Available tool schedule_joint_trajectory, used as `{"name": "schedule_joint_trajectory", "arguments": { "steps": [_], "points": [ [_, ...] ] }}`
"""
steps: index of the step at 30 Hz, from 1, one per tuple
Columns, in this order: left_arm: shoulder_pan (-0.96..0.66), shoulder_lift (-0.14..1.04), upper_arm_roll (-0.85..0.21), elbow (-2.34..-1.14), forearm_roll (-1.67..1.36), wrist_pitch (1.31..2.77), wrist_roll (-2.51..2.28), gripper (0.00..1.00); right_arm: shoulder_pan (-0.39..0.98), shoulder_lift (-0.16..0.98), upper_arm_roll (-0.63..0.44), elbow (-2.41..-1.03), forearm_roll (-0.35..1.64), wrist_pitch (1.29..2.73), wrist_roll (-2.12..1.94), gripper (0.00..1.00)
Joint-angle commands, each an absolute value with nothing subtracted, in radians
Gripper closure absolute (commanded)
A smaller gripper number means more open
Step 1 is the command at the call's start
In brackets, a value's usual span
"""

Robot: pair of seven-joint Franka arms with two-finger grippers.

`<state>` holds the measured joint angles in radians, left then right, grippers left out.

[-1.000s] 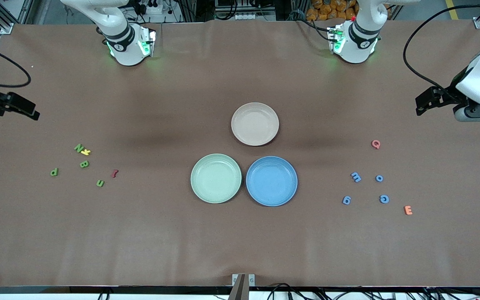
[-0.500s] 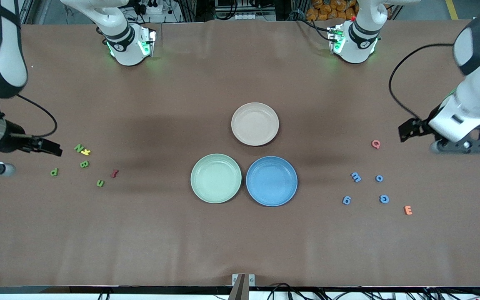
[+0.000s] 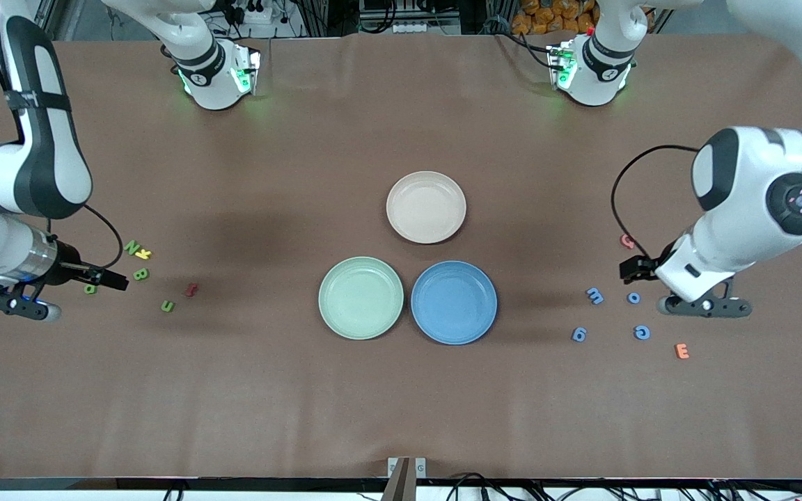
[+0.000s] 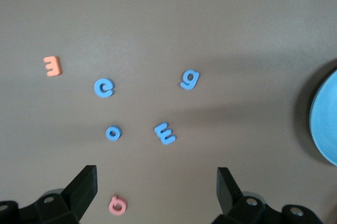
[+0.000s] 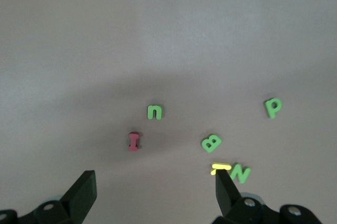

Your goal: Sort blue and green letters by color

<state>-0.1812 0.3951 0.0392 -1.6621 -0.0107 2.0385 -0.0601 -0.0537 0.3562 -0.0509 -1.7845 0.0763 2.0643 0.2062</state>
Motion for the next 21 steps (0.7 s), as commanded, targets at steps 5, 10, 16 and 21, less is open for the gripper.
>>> {"name": "schedule_joint_trajectory", "arguments": {
  "steps": [5, 10, 16, 21],
  "points": [
    [-0.187, 0.502, 0.029, -1.618, -0.04, 2.131, -0.058, 0.0, -0.06, 0.46, -0.046, -1.786, 0.178, 2.152, 0.251, 0.0],
    [-0.187, 0.552, 0.029, -1.621, -0.038, 2.196, -0.058, 0.0, -0.048, 0.503, -0.048, -1.786, 0.178, 2.212, 0.282, 0.0],
    [-0.189, 0.595, 0.026, -1.635, -0.04, 2.261, -0.06, 0.0, -0.037, 0.555, -0.051, -1.779, 0.146, 2.264, 0.282, 0.0],
    [-0.193, 0.618, 0.026, -1.64, -0.038, 2.276, -0.06, 0.0, -0.037, 0.591, -0.051, -1.769, 0.071, 2.286, 0.343, 0.02]
  ]
}}
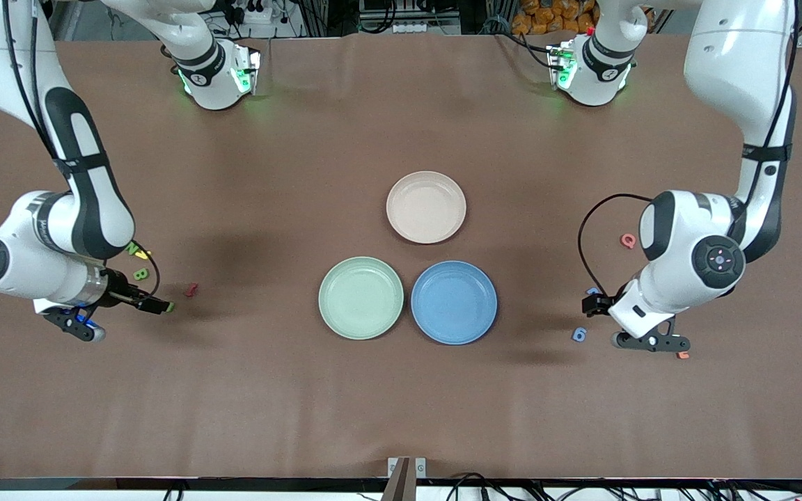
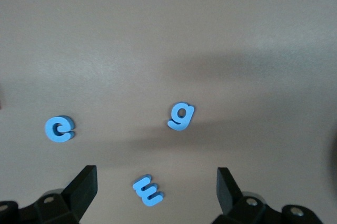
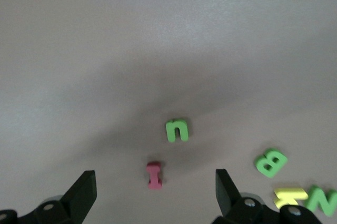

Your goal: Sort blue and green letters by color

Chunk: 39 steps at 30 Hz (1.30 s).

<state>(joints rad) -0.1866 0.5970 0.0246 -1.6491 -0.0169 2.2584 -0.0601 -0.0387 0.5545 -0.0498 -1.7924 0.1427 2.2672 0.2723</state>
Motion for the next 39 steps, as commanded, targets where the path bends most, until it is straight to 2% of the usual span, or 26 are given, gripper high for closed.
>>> {"name": "schedule_joint_trajectory", "arguments": {
  "steps": [1, 8, 16, 27, 35, 39],
  "points": [
    [-0.195, 0.623, 0.026, -1.641, -0.04, 2.281, -0.06, 0.0, -0.035, 0.597, -0.049, -1.766, 0.049, 2.293, 0.363, 0.02],
    [-0.202, 0.647, 0.026, -1.657, -0.038, 2.296, -0.06, 0.0, -0.028, 0.627, -0.049, -1.767, -0.008, 2.342, 0.43, 0.02],
    [-0.206, 0.615, 0.026, -1.776, -0.038, 2.393, -0.06, 0.0, -0.029, 0.647, -0.048, -1.767, -0.008, 2.375, 0.43, 0.02],
    [-0.195, 0.54, 0.028, -1.897, -0.032, 2.41, -0.057, 0.0, -0.035, 0.661, -0.048, -1.772, -0.005, 2.399, 0.431, 0.03],
    [-0.184, 0.515, 0.026, -1.939, -0.032, 2.414, -0.055, 0.0, -0.034, 0.661, -0.046, -1.786, -0.002, 2.398, 0.431, 0.19],
    [-0.183, 0.522, 0.026, -1.948, -0.032, 2.434, -0.055, 0.0, -0.035, 0.663, -0.046, -1.789, -0.002, 2.398, 0.43, 0.32]
  ]
}}
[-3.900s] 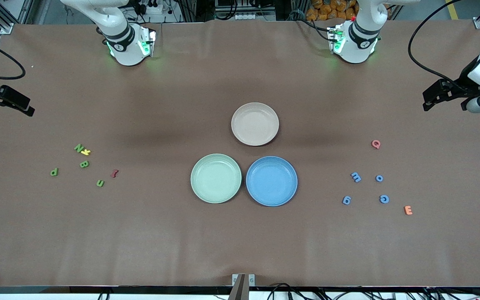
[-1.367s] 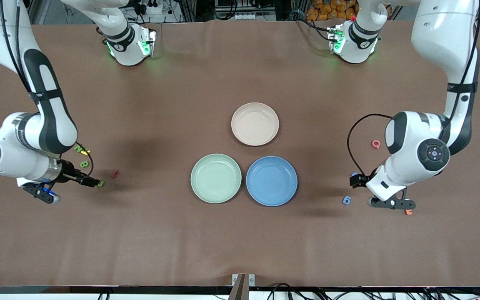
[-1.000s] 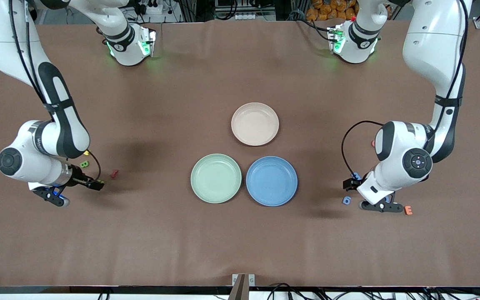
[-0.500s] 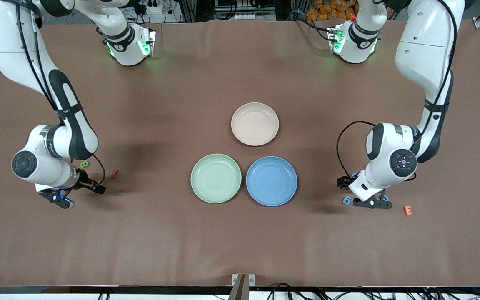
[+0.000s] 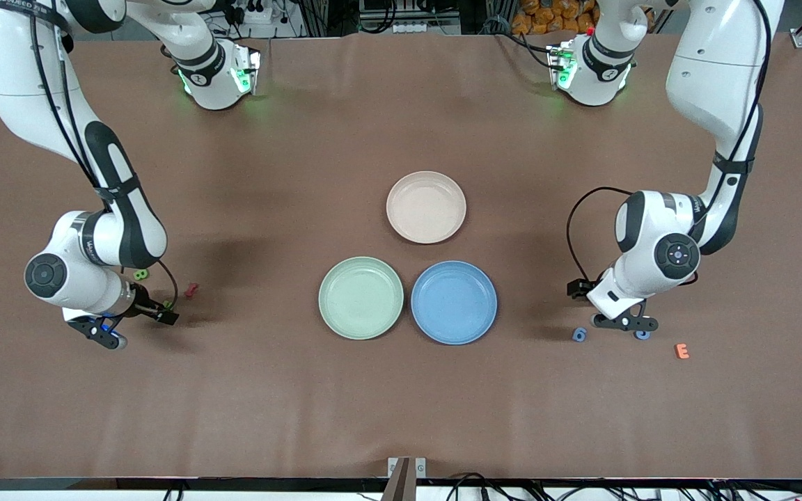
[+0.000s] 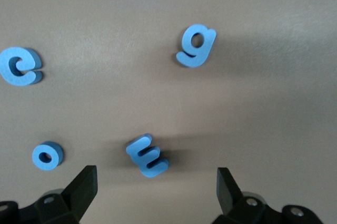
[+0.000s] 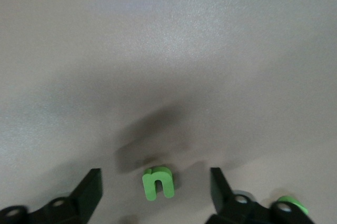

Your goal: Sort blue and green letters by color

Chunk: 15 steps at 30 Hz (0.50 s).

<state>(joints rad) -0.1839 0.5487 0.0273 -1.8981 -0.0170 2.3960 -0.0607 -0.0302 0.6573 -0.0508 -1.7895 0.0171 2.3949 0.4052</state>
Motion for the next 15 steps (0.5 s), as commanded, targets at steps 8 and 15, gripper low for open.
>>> {"name": "schedule_joint_trajectory", "arguments": {
  "steps": [8, 15],
  "points": [
    [-0.175, 0.529, 0.026, -1.962, -0.032, 2.467, -0.055, 0.0, -0.031, 0.663, -0.044, -1.809, 0.0, 2.419, 0.423, 0.62],
    [-0.166, 0.545, 0.026, -1.96, -0.031, 2.496, -0.054, 0.0, -0.029, 0.658, -0.041, -1.81, 0.0, 2.416, 0.422, 0.78]
  ]
}}
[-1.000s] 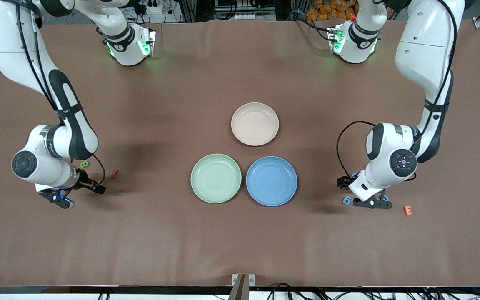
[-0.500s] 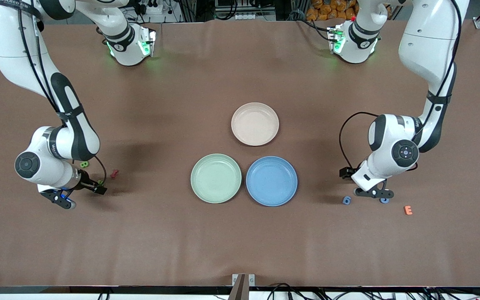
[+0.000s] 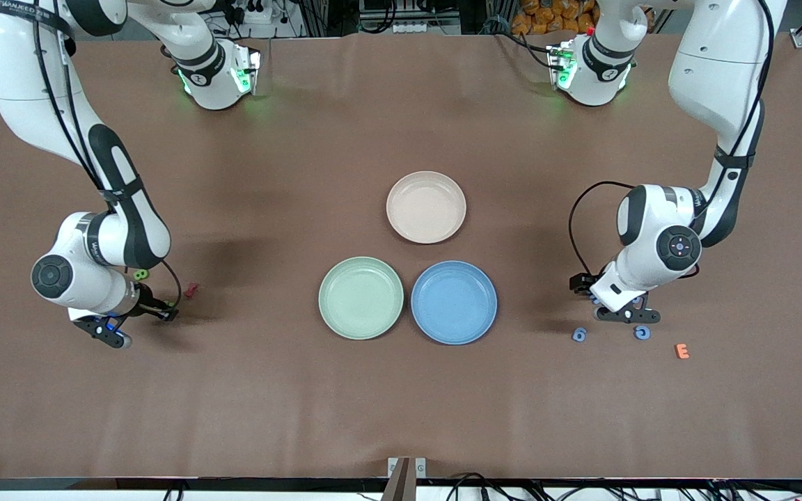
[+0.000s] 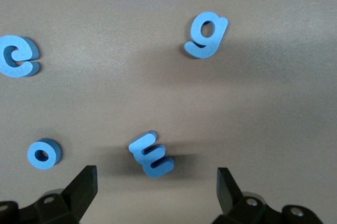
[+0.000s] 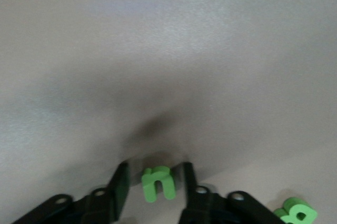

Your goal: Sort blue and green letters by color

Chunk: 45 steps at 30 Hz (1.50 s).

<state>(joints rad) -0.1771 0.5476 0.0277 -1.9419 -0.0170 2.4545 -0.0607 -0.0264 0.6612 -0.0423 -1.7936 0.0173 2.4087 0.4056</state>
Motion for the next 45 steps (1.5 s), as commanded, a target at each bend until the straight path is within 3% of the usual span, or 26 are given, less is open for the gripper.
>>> {"name": "schedule_joint_trajectory", "arguments": {
  "steps": [1, 10, 28, 33, 45],
  "points": [
    [-0.164, 0.546, 0.026, -1.962, -0.031, 2.503, -0.051, 0.0, -0.029, 0.657, -0.04, -1.81, 0.002, 2.415, 0.422, 0.8],
    [-0.164, 0.564, 0.026, -1.957, -0.035, 2.525, -0.048, 0.0, -0.02, 0.617, -0.02, -1.807, 0.008, 2.358, 0.433, 0.86],
    [-0.166, 0.588, 0.026, -1.956, -0.041, 2.565, -0.051, 0.0, -0.011, 0.514, -0.006, -1.801, 0.032, 2.23, 0.433, 0.86],
    [-0.167, 0.588, 0.026, -1.956, -0.041, 2.566, -0.058, 0.11, 0.008, 0.488, -0.006, -1.798, 0.071, 2.204, 0.436, 0.86],
    [-0.166, 0.588, 0.026, -1.954, -0.041, 2.566, -0.058, 0.51, 0.032, 0.466, 0.029, -1.787, 0.098, 2.183, 0.549, 0.86]
  ]
}}
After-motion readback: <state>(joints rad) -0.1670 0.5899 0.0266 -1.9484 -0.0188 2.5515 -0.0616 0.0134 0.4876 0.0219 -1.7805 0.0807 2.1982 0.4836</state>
